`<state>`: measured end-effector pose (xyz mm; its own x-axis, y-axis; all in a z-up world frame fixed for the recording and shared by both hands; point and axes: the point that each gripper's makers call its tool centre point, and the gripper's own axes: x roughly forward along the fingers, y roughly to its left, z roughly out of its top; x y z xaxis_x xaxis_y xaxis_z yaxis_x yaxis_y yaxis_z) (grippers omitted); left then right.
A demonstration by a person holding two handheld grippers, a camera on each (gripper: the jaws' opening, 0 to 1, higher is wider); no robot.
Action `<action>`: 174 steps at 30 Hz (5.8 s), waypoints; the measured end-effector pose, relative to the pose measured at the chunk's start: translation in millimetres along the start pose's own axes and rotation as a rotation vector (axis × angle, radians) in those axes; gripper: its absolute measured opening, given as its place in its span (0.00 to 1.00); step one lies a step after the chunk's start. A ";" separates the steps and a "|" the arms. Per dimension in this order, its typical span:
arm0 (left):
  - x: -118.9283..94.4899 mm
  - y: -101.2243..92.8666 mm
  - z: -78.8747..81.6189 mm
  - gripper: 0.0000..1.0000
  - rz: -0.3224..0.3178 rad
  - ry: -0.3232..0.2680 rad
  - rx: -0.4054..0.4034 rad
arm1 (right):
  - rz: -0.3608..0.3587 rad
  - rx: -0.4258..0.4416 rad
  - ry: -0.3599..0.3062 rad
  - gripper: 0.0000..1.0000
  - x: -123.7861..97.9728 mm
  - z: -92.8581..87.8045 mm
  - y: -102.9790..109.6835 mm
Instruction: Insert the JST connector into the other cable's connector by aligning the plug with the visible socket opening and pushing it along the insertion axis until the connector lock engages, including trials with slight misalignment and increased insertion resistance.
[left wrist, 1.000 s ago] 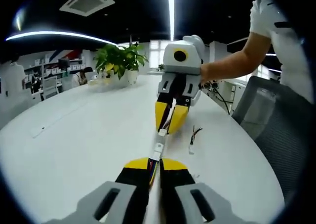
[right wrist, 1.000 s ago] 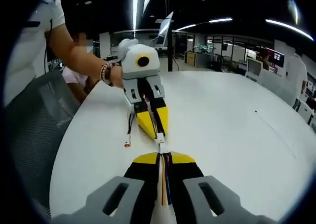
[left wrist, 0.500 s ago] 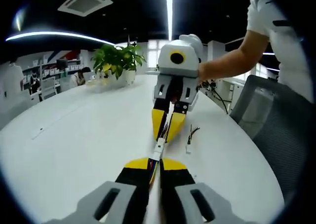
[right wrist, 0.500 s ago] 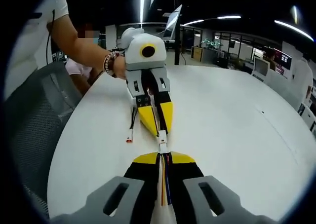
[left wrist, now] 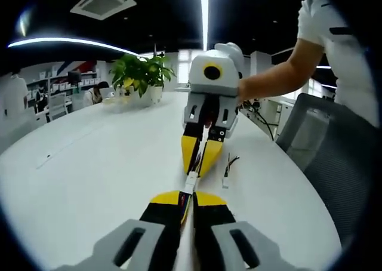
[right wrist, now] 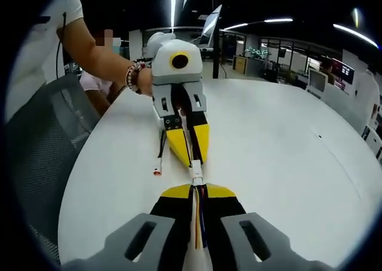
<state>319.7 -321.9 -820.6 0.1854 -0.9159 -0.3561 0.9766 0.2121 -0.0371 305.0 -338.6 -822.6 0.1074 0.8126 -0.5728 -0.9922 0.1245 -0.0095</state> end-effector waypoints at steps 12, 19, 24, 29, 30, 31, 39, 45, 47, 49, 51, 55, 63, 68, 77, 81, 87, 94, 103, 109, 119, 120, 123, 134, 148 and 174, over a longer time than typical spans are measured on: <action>7.5 -7.2 0.8 0.00 0.000 0.031 0.022 | 0.008 -0.017 -0.016 0.02 5.9 6.5 -3.7; 5.6 -6.6 0.7 0.00 -0.009 0.033 0.004 | 0.013 -0.018 -0.018 0.02 7.2 5.9 -2.9; 4.8 -7.0 0.7 0.00 -0.016 0.042 0.016 | 0.017 -0.011 -0.024 0.02 7.9 5.6 -2.7; 4.2 -5.5 0.2 0.00 -0.012 0.047 0.022 | 0.012 -0.014 -0.025 0.02 8.7 6.9 -2.6; 4.2 -5.0 0.6 0.00 -0.008 0.049 0.026 | 0.008 -0.013 -0.027 0.02 8.8 6.8 -3.4; 4.3 -4.9 0.8 0.00 -0.007 0.049 0.031 | 0.007 -0.011 -0.029 0.02 8.6 6.7 -4.3; 8.6 9.1 1.5 0.00 0.007 0.066 0.065 | -0.028 0.005 -0.042 0.03 7.8 8.0 -15.4; 12.7 23.1 -2.0 0.00 0.027 0.087 0.068 | -0.060 0.022 -0.048 0.03 12.9 4.0 -28.3; 13.1 27.5 -3.1 0.00 0.030 0.096 0.067 | -0.067 0.019 -0.044 0.03 14.3 3.2 -29.4; 13.9 31.8 -4.1 0.00 0.043 0.102 0.064 | -0.081 0.018 -0.044 0.03 16.2 1.7 -34.4; 14.4 35.7 -6.4 0.00 0.050 0.104 0.059 | -0.084 0.027 -0.047 0.04 17.2 0.1 -38.9; 16.7 37.5 -10.8 0.00 0.052 0.114 0.046 | -0.085 0.034 -0.034 0.04 19.9 -4.4 -36.7; 20.3 33.7 -12.9 0.00 0.058 0.128 0.040 | -0.094 0.035 -0.015 0.04 21.8 -8.8 -37.4; 19.4 34.6 -12.6 0.01 0.077 0.127 0.017 | -0.102 0.044 -0.013 0.04 22.5 -9.7 -37.4; 7.3 36.9 -3.4 0.20 0.109 0.074 -0.068 | -0.146 0.067 -0.038 0.12 7.3 0.3 -39.9; -4.3 33.2 9.9 0.20 0.122 0.035 -0.074 | -0.159 0.082 -0.078 0.13 -5.1 13.2 -36.5; -16.4 29.3 23.8 0.20 0.146 -0.007 -0.077 | -0.170 0.079 -0.072 0.13 -15.3 11.9 -30.0; -29.3 11.4 34.1 0.20 0.174 -0.056 -0.112 | -0.188 0.087 -0.091 0.11 -23.8 21.8 -26.0; -39.9 -10.1 43.5 0.19 0.173 -0.062 -0.098 | -0.202 0.076 -0.103 0.11 -34.7 35.2 -10.3; -41.4 -21.7 46.2 0.19 0.167 -0.059 -0.089 | -0.197 0.069 -0.095 0.11 -39.1 36.0 3.3; -42.7 -45.8 43.5 0.19 0.148 -0.053 -0.097 | -0.184 0.057 -0.080 0.11 -40.9 36.7 19.9; -42.9 -47.1 43.1 0.19 0.148 -0.051 -0.097 | -0.185 0.056 -0.081 0.11 -41.1 37.2 20.9; -44.3 -52.3 42.3 0.19 0.148 -0.044 -0.093 | -0.185 0.054 -0.082 0.11 -41.7 38.6 26.0; -46.4 -70.6 44.3 0.19 0.130 -0.029 -0.083 | -0.180 0.050 -0.087 0.11 -42.2 44.2 45.3; -45.9 -79.2 34.6 0.19 0.122 -0.004 -0.078 | -0.169 0.053 -0.057 0.11 -41.6 33.6 60.0; -32.2 -66.3 2.1 0.19 0.097 0.043 -0.128 | -0.117 0.097 -0.001 0.11 -22.0 -2.6 52.7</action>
<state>249.2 -307.2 -804.7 0.2705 -0.8740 -0.4037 0.9317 0.3432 -0.1186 250.2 -351.4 -812.6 0.2217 0.7898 -0.5720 -0.9622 0.2725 0.0033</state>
